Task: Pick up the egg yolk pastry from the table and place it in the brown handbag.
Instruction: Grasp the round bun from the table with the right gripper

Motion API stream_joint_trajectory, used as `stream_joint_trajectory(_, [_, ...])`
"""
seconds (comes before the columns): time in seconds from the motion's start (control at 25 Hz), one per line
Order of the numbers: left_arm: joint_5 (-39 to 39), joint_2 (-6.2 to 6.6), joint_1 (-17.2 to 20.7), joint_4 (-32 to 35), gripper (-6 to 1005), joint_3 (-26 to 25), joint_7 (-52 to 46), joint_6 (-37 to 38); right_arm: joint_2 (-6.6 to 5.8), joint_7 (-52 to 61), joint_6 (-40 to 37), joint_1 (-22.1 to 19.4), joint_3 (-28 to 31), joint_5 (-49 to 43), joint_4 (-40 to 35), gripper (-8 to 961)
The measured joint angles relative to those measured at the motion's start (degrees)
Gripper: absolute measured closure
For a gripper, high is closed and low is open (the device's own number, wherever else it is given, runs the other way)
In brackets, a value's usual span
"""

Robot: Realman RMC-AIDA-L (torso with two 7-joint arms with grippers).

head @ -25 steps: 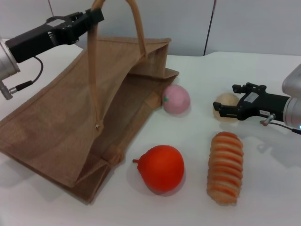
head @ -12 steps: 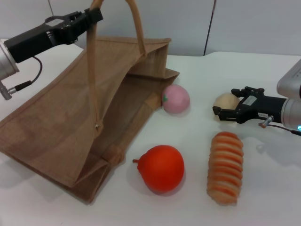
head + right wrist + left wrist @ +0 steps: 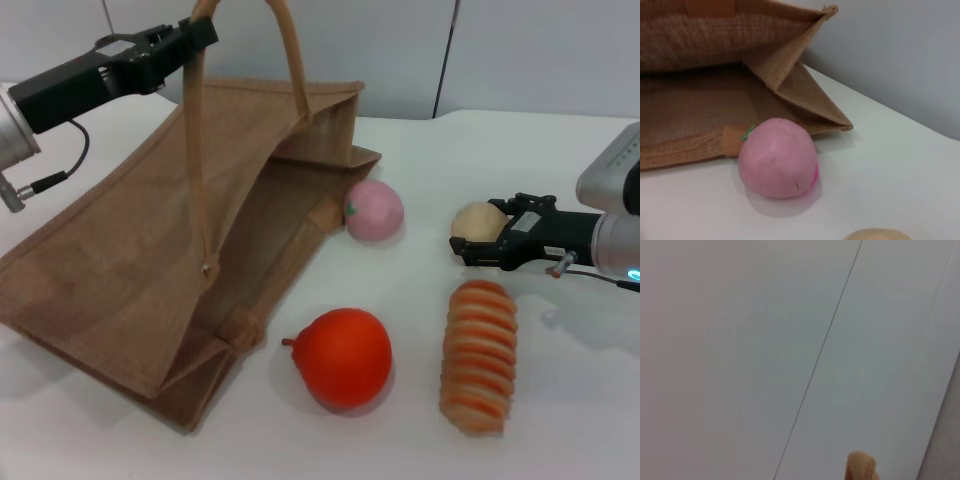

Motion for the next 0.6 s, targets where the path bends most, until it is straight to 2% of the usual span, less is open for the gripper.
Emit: stream_joint_trajectory(0.6, [0.0, 0.25, 0.1, -0.7, 862, 0.0, 0.0, 0.3, 0.09, 0.1, 0.2, 0.1, -0.3, -0.1, 0.0, 141])
